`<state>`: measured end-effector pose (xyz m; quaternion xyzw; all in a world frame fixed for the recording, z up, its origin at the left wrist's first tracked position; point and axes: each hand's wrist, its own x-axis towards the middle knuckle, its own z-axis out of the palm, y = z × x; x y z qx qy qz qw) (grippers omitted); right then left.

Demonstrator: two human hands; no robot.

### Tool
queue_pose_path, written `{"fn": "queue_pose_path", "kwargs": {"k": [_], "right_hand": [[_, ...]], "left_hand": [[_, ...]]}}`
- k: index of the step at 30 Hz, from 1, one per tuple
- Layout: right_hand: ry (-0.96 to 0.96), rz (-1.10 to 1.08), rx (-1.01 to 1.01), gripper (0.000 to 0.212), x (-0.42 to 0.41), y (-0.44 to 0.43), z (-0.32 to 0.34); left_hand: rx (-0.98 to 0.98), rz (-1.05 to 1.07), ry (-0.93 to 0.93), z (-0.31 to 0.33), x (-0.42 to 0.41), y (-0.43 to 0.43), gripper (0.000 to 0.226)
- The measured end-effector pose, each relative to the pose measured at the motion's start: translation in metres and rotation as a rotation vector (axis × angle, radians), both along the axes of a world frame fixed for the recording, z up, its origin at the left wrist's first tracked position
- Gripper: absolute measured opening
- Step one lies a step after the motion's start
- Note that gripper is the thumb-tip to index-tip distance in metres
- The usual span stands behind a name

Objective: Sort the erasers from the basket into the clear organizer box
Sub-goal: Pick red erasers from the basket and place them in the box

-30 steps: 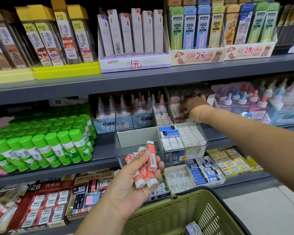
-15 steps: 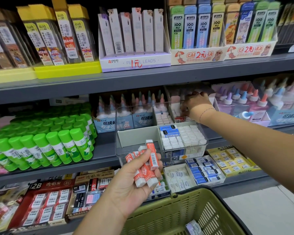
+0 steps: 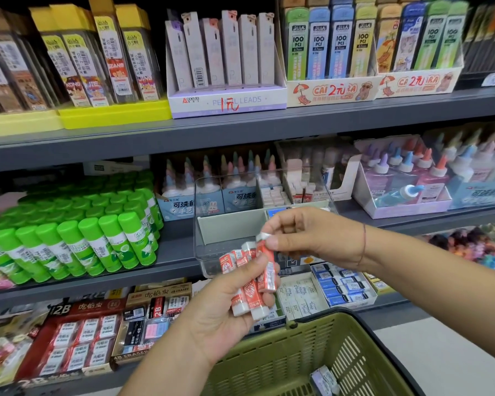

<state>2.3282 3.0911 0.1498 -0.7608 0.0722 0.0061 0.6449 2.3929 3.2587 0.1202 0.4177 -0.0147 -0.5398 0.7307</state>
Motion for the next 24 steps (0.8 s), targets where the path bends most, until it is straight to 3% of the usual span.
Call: {"fn": "queue_pose_path", "kwargs": {"k": [3, 5, 8, 10, 14, 18, 24], "right_hand": [[0.048, 0.078, 0.158, 0.012, -0.004, -0.008, 0.007], [0.017, 0.031, 0.141, 0.012, -0.003, -0.026, 0.018], [-0.104, -0.301, -0.159, 0.010, 0.007, -0.072, 0.037], [-0.101, -0.498, -0.470, 0.013, 0.018, -0.102, 0.045], [0.139, -0.490, -1.104, 0.026, 0.044, -0.129, 0.044], [0.286, -0.450, -1.337, 0.025, 0.064, -0.126, 0.034], [0.410, -0.522, -1.442, 0.028, 0.064, -0.136, 0.008]], "left_hand": [[0.001, -0.038, 0.007, 0.001, -0.004, -0.001, 0.031], [-0.010, -0.020, 0.047, 0.001, -0.003, -0.002, 0.031], [0.014, 0.044, 0.076, -0.002, 0.001, -0.004, 0.038], [0.021, 0.061, 0.108, -0.004, 0.002, -0.005, 0.044], [0.023, 0.048, 0.153, -0.007, 0.004, -0.006, 0.042], [0.038, 0.027, 0.143, -0.007, 0.006, -0.007, 0.040], [0.035, 0.034, 0.150, -0.009, 0.010, -0.006, 0.042]]}}
